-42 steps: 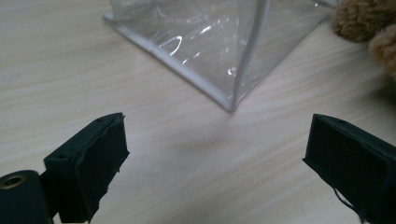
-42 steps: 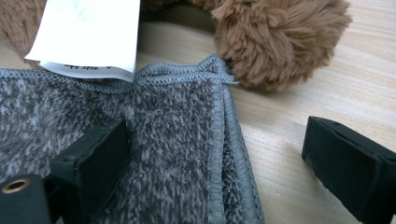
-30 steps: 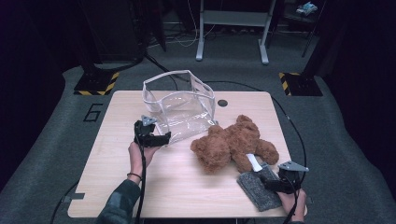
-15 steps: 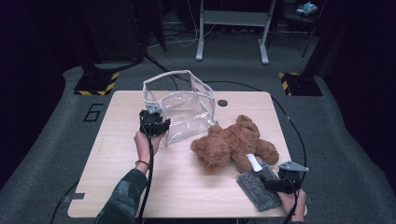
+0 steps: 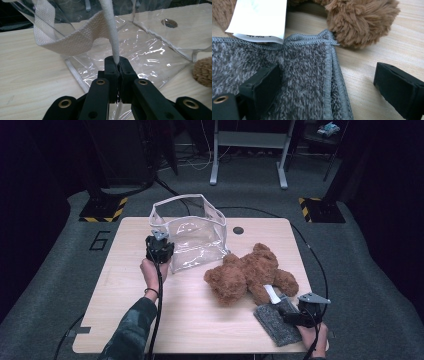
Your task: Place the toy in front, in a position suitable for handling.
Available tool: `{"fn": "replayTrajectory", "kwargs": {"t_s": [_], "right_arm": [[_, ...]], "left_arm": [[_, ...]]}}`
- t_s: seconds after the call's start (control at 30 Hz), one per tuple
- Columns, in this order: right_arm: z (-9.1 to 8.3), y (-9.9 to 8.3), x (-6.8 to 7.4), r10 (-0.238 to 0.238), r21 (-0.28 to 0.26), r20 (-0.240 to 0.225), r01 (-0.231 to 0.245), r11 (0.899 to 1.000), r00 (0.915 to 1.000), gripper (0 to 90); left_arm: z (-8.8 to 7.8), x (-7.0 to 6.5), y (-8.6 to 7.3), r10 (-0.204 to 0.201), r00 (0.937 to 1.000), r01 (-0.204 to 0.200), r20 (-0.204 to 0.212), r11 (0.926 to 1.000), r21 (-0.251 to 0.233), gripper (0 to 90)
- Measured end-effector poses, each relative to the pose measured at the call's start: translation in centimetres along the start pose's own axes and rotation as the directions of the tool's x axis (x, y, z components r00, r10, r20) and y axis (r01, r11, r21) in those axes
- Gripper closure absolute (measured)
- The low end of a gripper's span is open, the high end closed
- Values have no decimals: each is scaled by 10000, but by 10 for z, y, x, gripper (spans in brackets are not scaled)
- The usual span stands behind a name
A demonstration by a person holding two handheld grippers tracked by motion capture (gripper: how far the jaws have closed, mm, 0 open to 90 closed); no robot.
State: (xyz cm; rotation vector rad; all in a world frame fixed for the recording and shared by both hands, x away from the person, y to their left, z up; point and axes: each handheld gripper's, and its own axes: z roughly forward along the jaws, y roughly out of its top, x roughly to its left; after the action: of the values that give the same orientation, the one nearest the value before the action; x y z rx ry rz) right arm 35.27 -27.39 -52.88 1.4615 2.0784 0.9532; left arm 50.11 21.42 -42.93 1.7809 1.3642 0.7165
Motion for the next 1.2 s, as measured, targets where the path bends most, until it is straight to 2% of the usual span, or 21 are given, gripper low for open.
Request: {"fn": "replayTrajectory", "kwargs": {"t_s": [0.1,0.17,0.3,0.37,0.43,0.5,0.53,0.77,0.9,0.97,1.2], "right_arm": [[0,0,0,-7,2,2,7,10000,10000,70],[0,0,0,-17,7,4,17,10000,10000,70],[0,0,0,-22,8,5,22,10000,10000,70],[0,0,0,-15,4,4,15,10000,10000,70],[0,0,0,-21,10,6,21,10000,10000,70],[0,0,0,-21,8,6,21,10000,10000,70],[0,0,0,-21,9,5,21,10000,10000,70],[0,0,0,-19,-2,13,19,10000,10000,70],[0,0,0,-17,4,14,17,10000,10000,70],[0,0,0,-13,4,15,13,10000,10000,70],[0,0,0,-14,-1,21,14,10000,10000,70]], "left_arm": [[0,5,1,100,9999,-100,-49,9999,22,872],[-1,10,2,-68,10000,67,35,9999,76,872],[-2,23,4,-28,10000,28,-12,9996,279,872],[-3,28,4,-187,9998,187,17,9994,307,872],[-3,31,5,-81,10000,80,17,9994,348,872],[-5,38,5,-284,9996,287,-86,9991,318,872],[-5,41,5,-190,9997,196,-173,9993,328,872],[-8,55,3,-313,9987,329,-414,9987,391,872],[-11,68,2,-342,9977,365,-580,9985,403,872],[-13,73,2,-537,9970,564,-562,9973,478,872],[-19,93,0,-692,9939,732,-862,9964,438,872]]}}
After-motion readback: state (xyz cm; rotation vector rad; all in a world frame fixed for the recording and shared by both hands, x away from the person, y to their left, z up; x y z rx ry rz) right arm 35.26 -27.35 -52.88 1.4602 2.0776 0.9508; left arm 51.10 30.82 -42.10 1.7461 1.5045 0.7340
